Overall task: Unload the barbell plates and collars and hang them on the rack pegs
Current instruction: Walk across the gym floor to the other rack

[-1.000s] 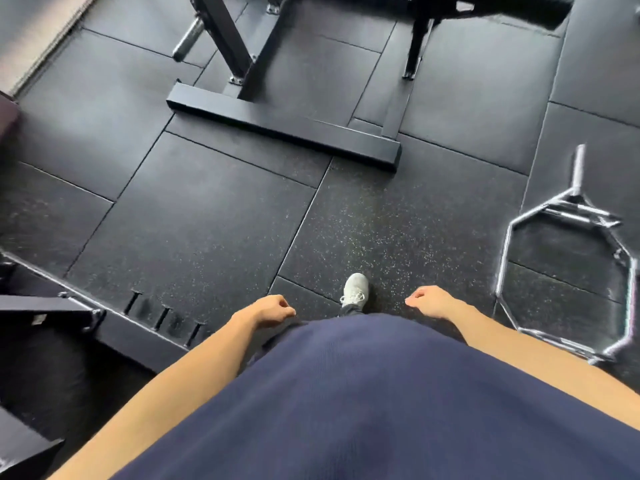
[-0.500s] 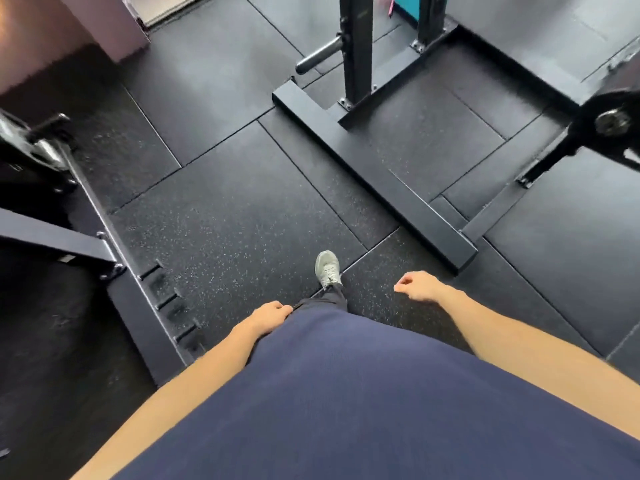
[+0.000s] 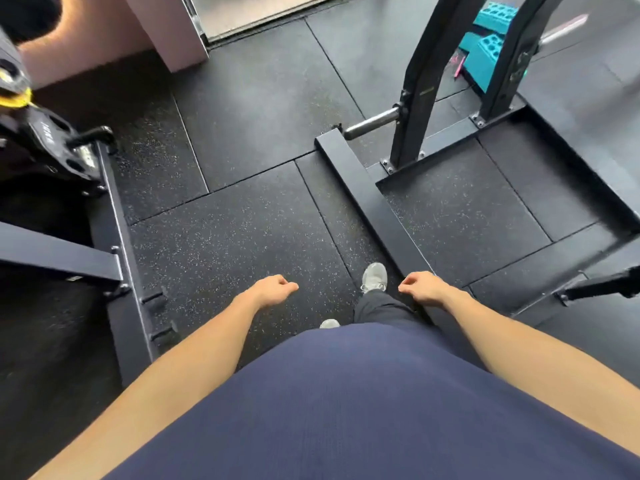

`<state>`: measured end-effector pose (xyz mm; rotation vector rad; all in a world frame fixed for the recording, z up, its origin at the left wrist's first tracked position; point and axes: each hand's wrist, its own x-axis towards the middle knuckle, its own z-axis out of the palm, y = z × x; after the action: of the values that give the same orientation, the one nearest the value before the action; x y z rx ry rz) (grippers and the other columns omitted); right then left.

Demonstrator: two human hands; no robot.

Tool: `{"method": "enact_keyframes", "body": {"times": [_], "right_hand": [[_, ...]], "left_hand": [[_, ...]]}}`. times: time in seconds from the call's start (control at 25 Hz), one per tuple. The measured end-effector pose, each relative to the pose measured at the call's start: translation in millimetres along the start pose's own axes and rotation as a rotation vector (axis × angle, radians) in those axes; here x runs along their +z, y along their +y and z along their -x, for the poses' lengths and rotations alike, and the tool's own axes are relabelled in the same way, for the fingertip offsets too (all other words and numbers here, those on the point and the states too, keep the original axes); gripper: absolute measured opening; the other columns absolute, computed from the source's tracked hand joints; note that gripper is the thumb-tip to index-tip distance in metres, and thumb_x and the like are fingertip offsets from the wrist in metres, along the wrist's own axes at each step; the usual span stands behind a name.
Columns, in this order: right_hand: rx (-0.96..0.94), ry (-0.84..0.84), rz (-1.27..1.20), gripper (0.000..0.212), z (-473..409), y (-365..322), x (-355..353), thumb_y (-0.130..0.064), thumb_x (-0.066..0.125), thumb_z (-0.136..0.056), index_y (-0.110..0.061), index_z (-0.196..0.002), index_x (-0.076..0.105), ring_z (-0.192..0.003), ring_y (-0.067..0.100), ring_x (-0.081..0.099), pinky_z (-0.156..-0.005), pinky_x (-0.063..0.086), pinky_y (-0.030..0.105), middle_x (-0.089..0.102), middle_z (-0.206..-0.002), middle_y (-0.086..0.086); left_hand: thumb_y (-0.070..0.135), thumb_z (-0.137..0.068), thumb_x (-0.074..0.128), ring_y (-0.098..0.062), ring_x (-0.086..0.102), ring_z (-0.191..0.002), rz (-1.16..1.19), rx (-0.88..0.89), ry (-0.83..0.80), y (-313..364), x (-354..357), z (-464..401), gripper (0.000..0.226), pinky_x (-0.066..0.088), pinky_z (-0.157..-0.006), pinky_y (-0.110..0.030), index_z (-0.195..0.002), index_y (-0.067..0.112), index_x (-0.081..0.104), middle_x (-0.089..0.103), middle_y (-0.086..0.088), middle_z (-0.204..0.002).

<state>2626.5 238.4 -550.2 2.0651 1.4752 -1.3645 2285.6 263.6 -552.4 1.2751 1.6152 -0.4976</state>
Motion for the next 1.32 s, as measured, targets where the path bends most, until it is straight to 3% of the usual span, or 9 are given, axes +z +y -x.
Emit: {"method": "enact_keyframes", "body": {"times": [0.36,0.52,0.64,0.84,1.0,1.08,1.2,1.24,1.32], "right_hand": [[-0.138,-0.088,0.202,0.030,-167,-83,-182,-0.029,0.056,-0.093,-0.011,-0.114,0.066,-0.113,0.024,0.058,-0.094,0.044,0.030,0.064,-0.124,0.009],[-0.247,-0.133,0.360,0.026,-231,-152,-254,-0.030,0.056,-0.093,-0.010,-0.105,0.066,-0.098,0.023,0.059,-0.078,0.040,0.025,0.067,-0.113,0.011],[-0.339,-0.172,0.499,0.026,-266,-209,-277,-0.031,0.055,-0.094,-0.007,-0.102,0.065,-0.107,0.027,0.061,-0.077,0.040,0.026,0.067,-0.107,0.012],[-0.488,-0.232,0.745,0.036,-328,-332,-289,-0.029,0.052,-0.096,0.004,-0.104,0.065,-0.107,0.033,0.061,-0.075,0.042,0.030,0.067,-0.111,0.020],[-0.546,-0.336,0.898,0.030,-351,-435,-284,-0.012,0.046,-0.098,0.008,-0.115,0.061,-0.115,0.035,0.057,-0.080,0.050,0.027,0.061,-0.122,0.022],[-0.619,-0.362,0.945,0.026,-365,-487,-281,-0.011,0.044,-0.097,0.003,-0.108,0.063,-0.104,0.031,0.060,-0.080,0.047,0.032,0.062,-0.108,0.021],[-0.629,-0.422,0.953,0.026,-378,-555,-270,-0.011,0.041,-0.094,-0.006,-0.103,0.065,-0.095,0.021,0.063,-0.080,0.049,0.033,0.063,-0.103,0.012],[-0.620,-0.414,0.954,0.023,-376,-572,-263,-0.014,0.042,-0.095,-0.011,-0.090,0.064,-0.083,0.010,0.064,-0.073,0.049,0.028,0.062,-0.092,0.008],[-0.739,-0.392,1.127,0.026,-371,-608,-250,-0.022,0.048,-0.095,-0.027,-0.070,0.051,-0.059,-0.001,0.050,-0.059,0.037,0.014,0.051,-0.074,-0.005]], "left_hand": [[0.052,-0.097,0.040,-0.024,0.052,-0.111,0.190,-0.170,0.021,81,-103,-81,0.051,0.041,-0.095,-0.037,-0.130,0.015,0.051,0.053,-0.006,-0.134],[0.057,-0.092,0.043,-0.020,0.049,-0.105,0.374,-0.239,0.107,114,-147,-102,0.042,0.038,-0.093,-0.033,-0.113,0.023,0.055,0.055,0.000,-0.131],[0.062,-0.089,0.043,-0.022,0.052,-0.110,0.511,-0.321,0.101,117,-166,-114,0.041,0.040,-0.090,-0.034,-0.109,0.027,0.054,0.056,-0.001,-0.124],[0.058,-0.092,0.042,-0.022,0.053,-0.084,0.792,-0.404,0.150,96,-211,-149,0.039,0.041,-0.071,-0.032,-0.103,0.022,0.052,0.058,-0.004,-0.101],[0.055,-0.093,0.045,-0.022,0.053,-0.086,0.966,-0.435,0.228,70,-245,-164,0.034,0.040,-0.075,-0.032,-0.105,0.024,0.049,0.055,0.001,-0.097],[0.056,-0.092,0.046,-0.024,0.057,-0.095,1.057,-0.472,0.279,58,-266,-168,0.038,0.039,-0.077,-0.033,-0.112,0.023,0.052,0.058,0.001,-0.100],[0.057,-0.093,0.046,-0.019,0.052,-0.083,1.204,-0.552,0.317,48,-290,-164,0.038,0.038,-0.076,-0.033,-0.115,0.027,0.052,0.056,0.001,-0.092],[0.056,-0.093,0.046,-0.020,0.054,-0.087,1.254,-0.569,0.325,48,-296,-165,0.037,0.040,-0.079,-0.034,-0.116,0.027,0.052,0.057,0.000,-0.095],[0.055,-0.093,0.048,-0.027,0.058,-0.106,1.367,-0.624,0.354,48,-304,-167,0.037,0.042,-0.091,-0.036,-0.118,0.028,0.052,0.061,-0.008,-0.111]]}}
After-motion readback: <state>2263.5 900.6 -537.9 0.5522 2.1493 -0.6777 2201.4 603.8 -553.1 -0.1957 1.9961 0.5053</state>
